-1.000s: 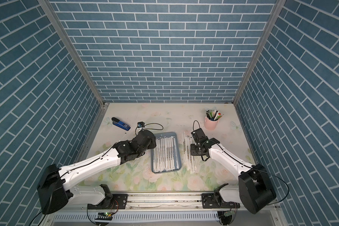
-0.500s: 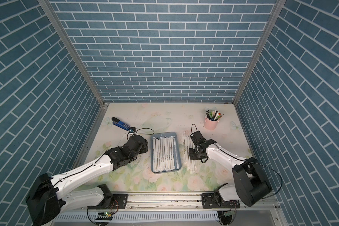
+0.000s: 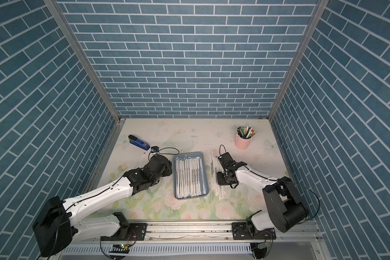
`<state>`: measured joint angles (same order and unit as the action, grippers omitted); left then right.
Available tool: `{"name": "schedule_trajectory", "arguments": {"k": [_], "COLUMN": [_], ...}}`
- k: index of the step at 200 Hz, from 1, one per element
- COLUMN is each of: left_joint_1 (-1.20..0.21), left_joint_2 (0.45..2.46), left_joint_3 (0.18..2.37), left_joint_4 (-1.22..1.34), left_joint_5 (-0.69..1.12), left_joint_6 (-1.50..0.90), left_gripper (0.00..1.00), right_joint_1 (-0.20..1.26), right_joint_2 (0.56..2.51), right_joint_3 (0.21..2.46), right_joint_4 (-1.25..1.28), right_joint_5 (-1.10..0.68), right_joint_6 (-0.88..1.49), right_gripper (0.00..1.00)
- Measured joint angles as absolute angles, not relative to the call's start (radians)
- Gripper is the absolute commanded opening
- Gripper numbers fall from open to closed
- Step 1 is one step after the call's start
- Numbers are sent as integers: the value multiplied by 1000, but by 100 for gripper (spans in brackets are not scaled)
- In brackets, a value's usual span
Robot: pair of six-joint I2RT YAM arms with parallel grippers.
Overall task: Put the straws into the storage box
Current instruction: Pick up the straw from the center of the board, then place the straw in the storage box.
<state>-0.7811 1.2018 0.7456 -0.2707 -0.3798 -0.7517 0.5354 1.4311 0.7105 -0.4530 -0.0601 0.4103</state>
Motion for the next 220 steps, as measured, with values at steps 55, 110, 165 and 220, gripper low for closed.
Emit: {"name": "schedule_trajectory", "arguments": {"k": [55,110,165,220], "left_joint_1": [-781,-781,-765,-684], "left_joint_2": [1202,1203,1205,1194], "left_joint_3": [746,746,746,736], "left_joint_4": [-271,-270,-287,-344], "left_joint_5": [-380,-380,-403,-400], "left_joint_6": [-752,-752,-753,-756], "left_gripper": [62,62,60,60], "right_joint_1": [535,535,670,952], "right_joint_2": [1410,1347,1320,1432], "right_joint_3": [710,726,840,1002], "right_joint_4": [-472,-514,-557,-434], "right_joint_5": [-38,-31,-15,64], "right_joint_6": [403,404,504,725], "right_gripper": [5,4,3,1]}}
